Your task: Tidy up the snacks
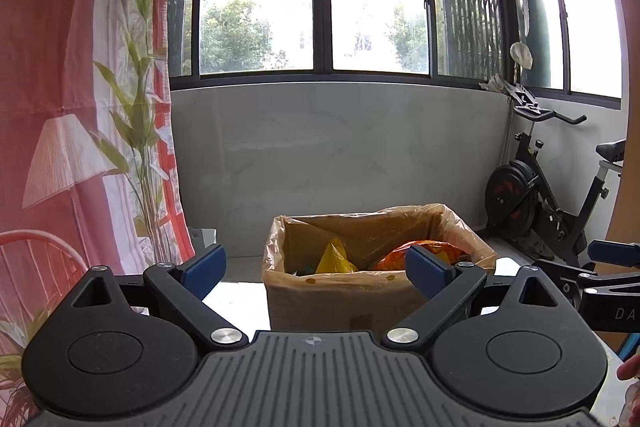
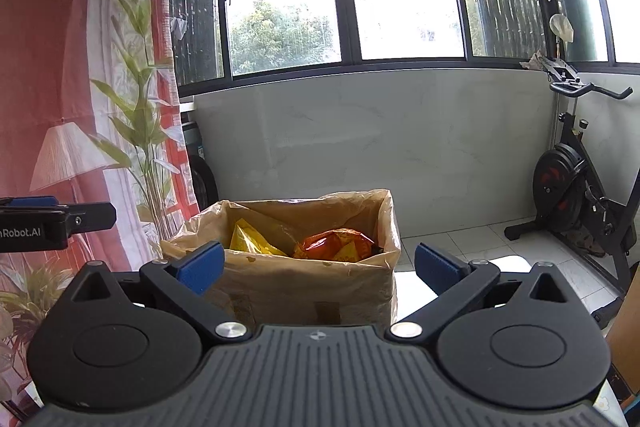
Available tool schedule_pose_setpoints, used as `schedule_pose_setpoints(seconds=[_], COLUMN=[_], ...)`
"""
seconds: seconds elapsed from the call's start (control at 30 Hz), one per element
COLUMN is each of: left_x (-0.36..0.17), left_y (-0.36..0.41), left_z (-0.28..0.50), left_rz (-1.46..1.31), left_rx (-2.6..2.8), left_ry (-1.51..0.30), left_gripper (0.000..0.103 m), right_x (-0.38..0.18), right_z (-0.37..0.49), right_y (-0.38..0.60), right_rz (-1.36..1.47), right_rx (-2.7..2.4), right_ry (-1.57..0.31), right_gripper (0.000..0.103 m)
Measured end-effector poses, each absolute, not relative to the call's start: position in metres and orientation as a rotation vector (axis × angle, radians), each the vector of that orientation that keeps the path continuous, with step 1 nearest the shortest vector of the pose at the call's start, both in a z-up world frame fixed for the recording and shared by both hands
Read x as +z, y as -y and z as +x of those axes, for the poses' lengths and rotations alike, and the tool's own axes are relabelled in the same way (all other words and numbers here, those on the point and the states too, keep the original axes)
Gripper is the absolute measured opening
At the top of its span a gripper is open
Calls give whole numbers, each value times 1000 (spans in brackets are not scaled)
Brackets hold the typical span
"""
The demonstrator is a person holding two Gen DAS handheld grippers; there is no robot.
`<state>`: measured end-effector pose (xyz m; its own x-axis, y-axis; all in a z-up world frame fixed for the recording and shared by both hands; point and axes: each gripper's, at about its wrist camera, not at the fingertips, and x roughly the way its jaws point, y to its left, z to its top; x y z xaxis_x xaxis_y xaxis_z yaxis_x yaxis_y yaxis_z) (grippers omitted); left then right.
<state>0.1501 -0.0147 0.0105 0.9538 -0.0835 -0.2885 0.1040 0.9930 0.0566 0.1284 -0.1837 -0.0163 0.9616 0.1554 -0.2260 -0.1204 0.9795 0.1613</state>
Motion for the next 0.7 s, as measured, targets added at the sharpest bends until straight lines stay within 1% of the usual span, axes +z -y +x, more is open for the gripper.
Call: schedule_pose_setpoints(seconds=[0.37, 0.7], left_x=[34, 37], left_y=[1, -1], left_z=[104, 98], left_rz=[76, 89], left_rx=[-40, -24], left_ry=[-237, -224], left_gripper=[97, 97], right_x=[-3, 0], right_z=[97, 90], right_y=[176, 179], right_rz=[139, 145], right_rx=[130, 141], right_ry=[-225, -213], right_gripper=[103, 103])
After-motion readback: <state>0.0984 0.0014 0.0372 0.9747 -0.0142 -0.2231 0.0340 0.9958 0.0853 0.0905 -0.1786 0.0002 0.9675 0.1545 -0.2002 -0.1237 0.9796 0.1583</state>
